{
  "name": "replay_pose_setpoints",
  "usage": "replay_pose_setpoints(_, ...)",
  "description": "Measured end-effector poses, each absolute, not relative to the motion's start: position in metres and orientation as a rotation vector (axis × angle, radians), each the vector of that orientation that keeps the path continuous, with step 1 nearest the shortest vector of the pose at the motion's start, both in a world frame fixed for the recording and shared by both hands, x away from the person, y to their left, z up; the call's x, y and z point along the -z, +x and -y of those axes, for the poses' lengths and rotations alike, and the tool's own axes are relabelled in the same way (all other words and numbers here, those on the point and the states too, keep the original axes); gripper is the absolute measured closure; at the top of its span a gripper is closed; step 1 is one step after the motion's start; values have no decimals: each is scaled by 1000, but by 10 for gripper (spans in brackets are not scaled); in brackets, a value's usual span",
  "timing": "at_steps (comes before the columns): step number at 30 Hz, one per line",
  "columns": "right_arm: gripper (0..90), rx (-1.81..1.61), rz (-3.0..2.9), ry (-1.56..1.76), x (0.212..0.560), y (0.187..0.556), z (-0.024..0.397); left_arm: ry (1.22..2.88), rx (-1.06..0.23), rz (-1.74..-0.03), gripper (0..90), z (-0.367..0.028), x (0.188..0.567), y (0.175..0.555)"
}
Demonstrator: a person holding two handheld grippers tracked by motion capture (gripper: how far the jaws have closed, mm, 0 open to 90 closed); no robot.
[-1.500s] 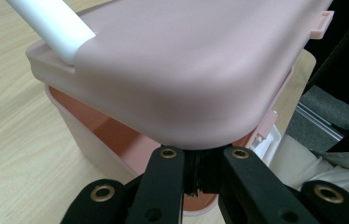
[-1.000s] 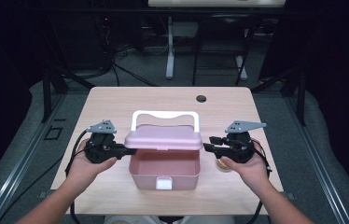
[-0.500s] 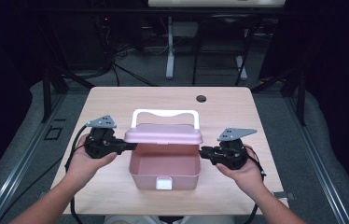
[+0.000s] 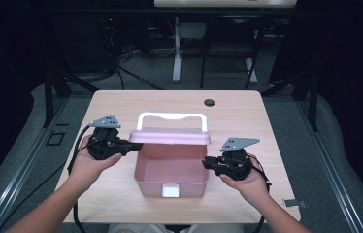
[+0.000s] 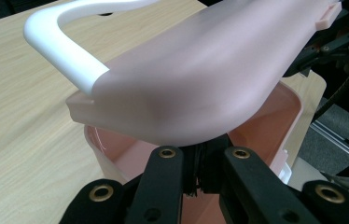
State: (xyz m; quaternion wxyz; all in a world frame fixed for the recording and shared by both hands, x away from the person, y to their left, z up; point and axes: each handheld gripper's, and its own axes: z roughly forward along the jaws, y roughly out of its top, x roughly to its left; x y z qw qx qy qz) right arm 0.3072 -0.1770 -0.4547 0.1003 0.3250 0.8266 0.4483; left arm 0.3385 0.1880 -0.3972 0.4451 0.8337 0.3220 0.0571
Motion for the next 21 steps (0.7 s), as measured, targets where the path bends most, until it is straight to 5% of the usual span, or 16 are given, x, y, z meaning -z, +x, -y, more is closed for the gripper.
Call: replay_pose_setpoints(21,823,-1310,-2512,942,470,303,166,2060,-158,-806,884,-187,391,344)
